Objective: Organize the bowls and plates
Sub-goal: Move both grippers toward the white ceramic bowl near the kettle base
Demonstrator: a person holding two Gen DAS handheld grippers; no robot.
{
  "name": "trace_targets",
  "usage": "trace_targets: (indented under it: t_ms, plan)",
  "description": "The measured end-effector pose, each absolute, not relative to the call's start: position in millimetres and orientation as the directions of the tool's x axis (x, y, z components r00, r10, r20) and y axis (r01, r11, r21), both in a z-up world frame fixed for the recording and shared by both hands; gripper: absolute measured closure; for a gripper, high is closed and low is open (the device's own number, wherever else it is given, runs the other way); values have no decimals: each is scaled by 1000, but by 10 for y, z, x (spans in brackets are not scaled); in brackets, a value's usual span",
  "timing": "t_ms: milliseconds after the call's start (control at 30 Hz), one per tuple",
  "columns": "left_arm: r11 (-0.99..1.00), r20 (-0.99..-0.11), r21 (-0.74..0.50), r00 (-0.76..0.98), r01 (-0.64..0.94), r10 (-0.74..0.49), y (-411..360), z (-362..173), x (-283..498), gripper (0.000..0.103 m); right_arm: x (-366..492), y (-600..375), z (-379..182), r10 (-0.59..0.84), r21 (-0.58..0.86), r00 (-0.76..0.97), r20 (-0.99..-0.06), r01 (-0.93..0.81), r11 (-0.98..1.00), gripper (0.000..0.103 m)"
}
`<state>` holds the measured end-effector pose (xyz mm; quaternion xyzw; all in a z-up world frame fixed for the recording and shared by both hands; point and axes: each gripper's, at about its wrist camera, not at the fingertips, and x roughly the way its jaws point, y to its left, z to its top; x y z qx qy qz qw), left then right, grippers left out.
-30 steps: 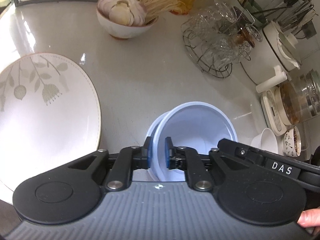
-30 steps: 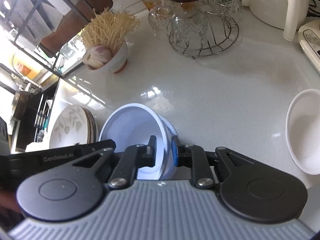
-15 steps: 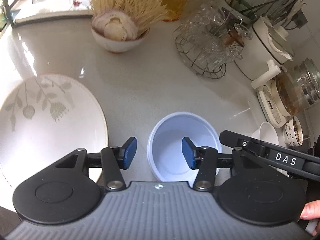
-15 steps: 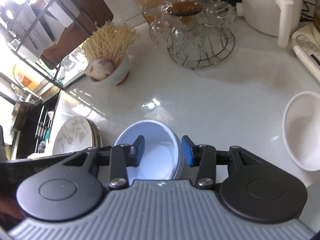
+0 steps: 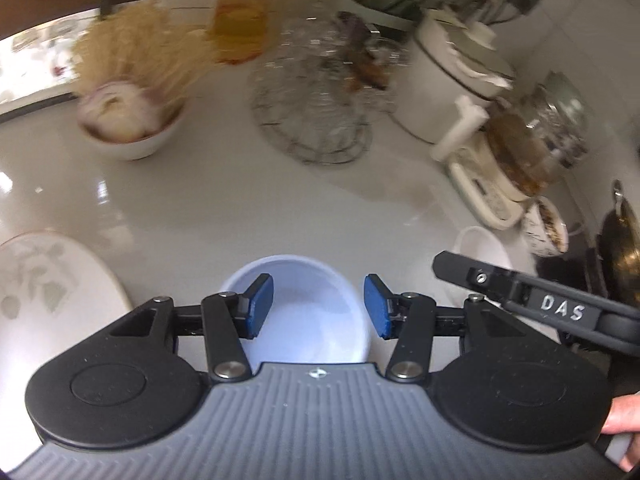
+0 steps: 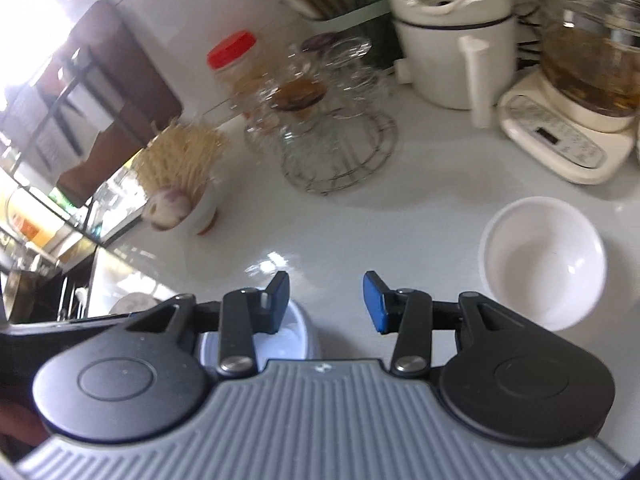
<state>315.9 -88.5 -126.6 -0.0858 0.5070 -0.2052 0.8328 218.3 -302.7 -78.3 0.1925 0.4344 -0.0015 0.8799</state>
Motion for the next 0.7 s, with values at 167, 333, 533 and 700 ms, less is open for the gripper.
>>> trace_targets:
  t_ms: [167,333,533,700]
  plan:
    - [868,-796,-393,361,302,-486,-1101,-1222,3257,47,2037,-3223,-713,82,323,648,-757,262,910,59]
    - [824,-784,-404,314,397,-535,-1393,-1218,3355,47,1896,-3473,-720,-20,305,654,-756,378,874,59]
    - [767,-771,-404,265,499,-578,-1763,-1263,3417,47,1716,-3789,-755,-129,284,648,-751,493,823,59]
    - [733,-782,-394,217,554,-585,-2046,-1328,3500,47,1627,-3976,-805,-178,276,624,-761,560,781,59]
